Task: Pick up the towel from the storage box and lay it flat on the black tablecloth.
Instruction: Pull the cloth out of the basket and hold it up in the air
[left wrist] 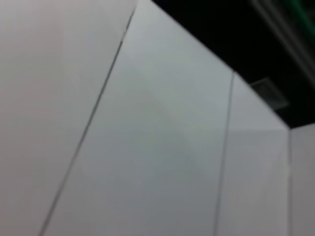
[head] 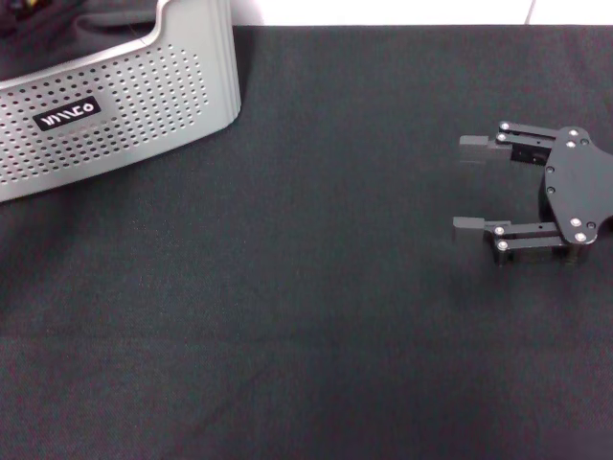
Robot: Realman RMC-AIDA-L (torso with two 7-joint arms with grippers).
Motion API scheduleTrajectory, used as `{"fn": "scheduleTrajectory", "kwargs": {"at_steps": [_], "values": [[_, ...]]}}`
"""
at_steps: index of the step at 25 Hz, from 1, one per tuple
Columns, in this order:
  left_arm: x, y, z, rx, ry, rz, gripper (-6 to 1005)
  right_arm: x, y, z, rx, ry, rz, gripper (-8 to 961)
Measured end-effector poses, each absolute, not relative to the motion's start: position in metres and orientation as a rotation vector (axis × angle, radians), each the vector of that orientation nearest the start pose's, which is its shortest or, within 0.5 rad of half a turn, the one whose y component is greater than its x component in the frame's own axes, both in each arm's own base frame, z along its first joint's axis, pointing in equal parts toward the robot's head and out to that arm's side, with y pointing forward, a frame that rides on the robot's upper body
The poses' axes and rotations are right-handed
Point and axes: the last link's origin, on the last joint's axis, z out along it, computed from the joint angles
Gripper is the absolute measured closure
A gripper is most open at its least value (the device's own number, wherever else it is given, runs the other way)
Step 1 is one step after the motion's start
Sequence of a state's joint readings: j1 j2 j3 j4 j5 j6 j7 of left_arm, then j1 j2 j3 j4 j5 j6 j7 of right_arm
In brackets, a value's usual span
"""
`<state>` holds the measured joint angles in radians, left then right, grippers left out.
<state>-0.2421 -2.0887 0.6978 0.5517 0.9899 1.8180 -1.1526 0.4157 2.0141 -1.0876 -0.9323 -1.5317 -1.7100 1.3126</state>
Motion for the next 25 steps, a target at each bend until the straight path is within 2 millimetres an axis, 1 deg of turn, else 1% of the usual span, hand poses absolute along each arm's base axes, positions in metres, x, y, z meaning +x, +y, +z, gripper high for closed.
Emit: {"fn": "scheduleTrajectory", "kwargs": {"at_steps": [4,9,12,15,20,25], "values": [[-0.274,0.264,0.112,-1.837,-0.394,-1.674,989,0.199,0.31,0.035,-2.832,0.038,0.967,84],[-0.263,0.265,0.121,-1.908,-0.479,-1.784,989,0.2,0.31,0.034,-2.831,0.036,0.972,84],[-0.254,0.265,0.128,-1.971,-0.508,-1.841,989,0.2,0.31,0.034,-2.829,0.028,0.974,84],[-0.242,0.266,0.13,-2.069,-0.534,-1.897,989,0.2,0.31,0.034,-2.827,0.019,0.974,84],[-0.224,0.27,0.137,-2.194,-0.573,-1.944,989,0.196,0.312,0.034,-2.827,0.005,0.979,84],[-0.213,0.274,0.146,-2.252,-0.587,-1.966,989,0.192,0.313,0.036,-2.816,-0.017,0.999,83]]}}
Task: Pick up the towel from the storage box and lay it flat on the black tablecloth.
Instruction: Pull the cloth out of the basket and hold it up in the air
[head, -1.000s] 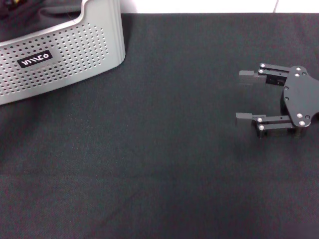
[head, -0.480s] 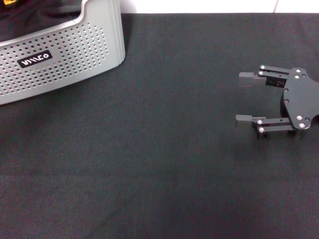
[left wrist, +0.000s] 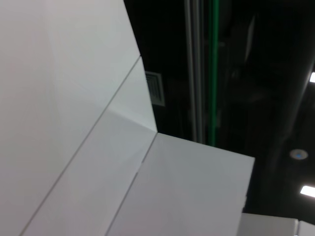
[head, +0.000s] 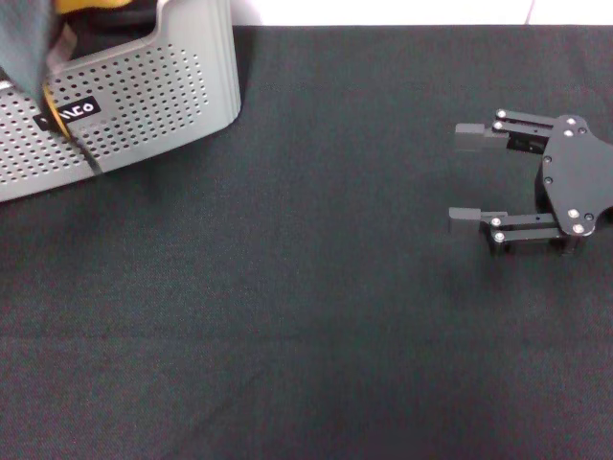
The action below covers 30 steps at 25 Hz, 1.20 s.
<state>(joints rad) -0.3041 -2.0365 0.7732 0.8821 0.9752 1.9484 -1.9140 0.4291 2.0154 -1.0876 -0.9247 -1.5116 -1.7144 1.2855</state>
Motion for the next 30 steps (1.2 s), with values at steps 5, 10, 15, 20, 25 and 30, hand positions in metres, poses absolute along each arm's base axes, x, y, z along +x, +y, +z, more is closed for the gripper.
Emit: {"fn": "scheduleTrajectory", "kwargs": {"at_steps": [5,10,15,20,25,30], "values": [[-0.197,0.275,0.156,-2.333,-0.573,-1.976,989,0.189,0.314,0.037,-2.807,-0.041,1.017,83],[-0.177,0.275,0.162,-2.433,-0.54,-1.965,989,0.186,0.315,0.037,-2.803,-0.054,1.031,84],[-0.172,0.276,0.163,-2.457,-0.544,-1.976,989,0.185,0.315,0.037,-2.802,-0.056,1.036,84],[-0.171,0.278,0.163,-2.452,-0.552,-1.986,989,0.185,0.314,0.037,-2.806,-0.06,1.044,83],[-0.174,0.278,0.161,-2.431,-0.57,-2.003,989,0.182,0.311,0.037,-2.81,-0.094,1.077,85],[-0.177,0.279,0.157,-2.402,-0.594,-2.03,989,0.175,0.314,0.033,-2.817,-0.141,1.096,87]]}}
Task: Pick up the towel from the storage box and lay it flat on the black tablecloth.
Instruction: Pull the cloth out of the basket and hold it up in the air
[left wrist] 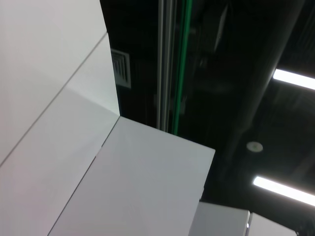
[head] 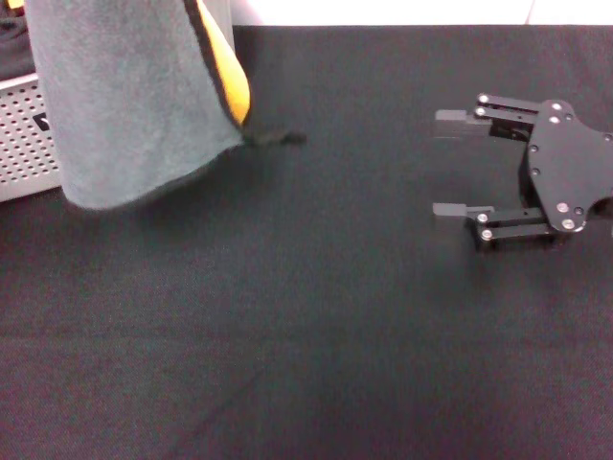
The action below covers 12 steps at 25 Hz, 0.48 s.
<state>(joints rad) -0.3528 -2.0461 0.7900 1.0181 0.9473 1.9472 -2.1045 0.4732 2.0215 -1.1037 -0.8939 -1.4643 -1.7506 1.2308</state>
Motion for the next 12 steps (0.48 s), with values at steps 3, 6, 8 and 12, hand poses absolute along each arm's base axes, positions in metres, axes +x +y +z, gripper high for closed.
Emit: {"fn": "scheduleTrajectory", "kwargs": {"at_steps": [3,6,8,12], "values": [[-0.18,0.28,0.156,-2.376,-0.61,-2.057,989,0.169,0.319,0.028,-2.817,-0.172,1.117,88],[-0.184,0.281,0.155,-2.34,-0.626,-2.087,989,0.162,0.324,0.022,-2.814,-0.209,1.147,89],[-0.187,0.281,0.154,-2.31,-0.633,-2.112,989,0.157,0.326,0.019,-2.807,-0.237,1.179,90],[-0.193,0.282,0.153,-2.241,-0.645,-2.163,988,0.148,0.325,0.012,-2.784,-0.306,1.245,92]]}}
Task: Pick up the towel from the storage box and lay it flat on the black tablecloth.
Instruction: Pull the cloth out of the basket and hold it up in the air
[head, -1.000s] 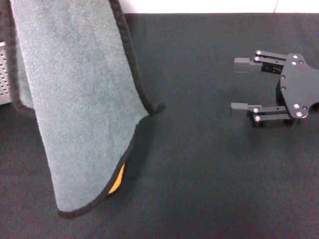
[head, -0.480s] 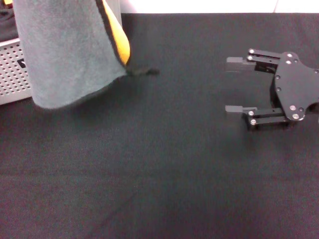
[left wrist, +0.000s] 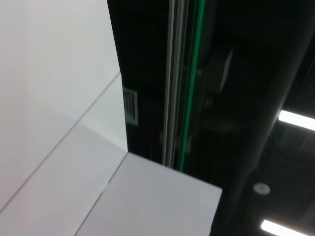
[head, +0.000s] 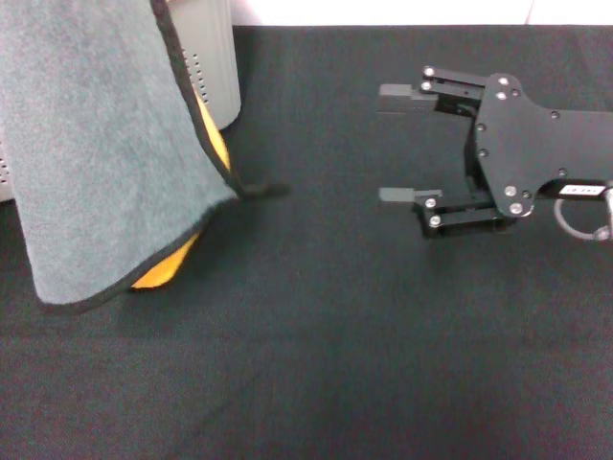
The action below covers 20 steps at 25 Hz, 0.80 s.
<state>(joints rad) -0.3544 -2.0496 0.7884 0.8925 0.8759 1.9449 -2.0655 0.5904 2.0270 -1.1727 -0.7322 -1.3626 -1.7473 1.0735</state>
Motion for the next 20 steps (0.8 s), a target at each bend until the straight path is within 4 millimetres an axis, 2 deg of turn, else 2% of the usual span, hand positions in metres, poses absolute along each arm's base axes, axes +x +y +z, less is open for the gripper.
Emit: {"fn": "scheduleTrajectory", "kwargs": {"at_steps": [5,20], "values": [[-0.195,0.282,0.152,-2.204,-0.641,-2.198,988,0.138,0.324,0.001,-2.749,-0.386,1.296,94],[-0.194,0.288,0.141,-2.154,-0.691,-2.274,988,0.115,0.346,-0.012,-2.713,-0.413,1.281,99]]}}
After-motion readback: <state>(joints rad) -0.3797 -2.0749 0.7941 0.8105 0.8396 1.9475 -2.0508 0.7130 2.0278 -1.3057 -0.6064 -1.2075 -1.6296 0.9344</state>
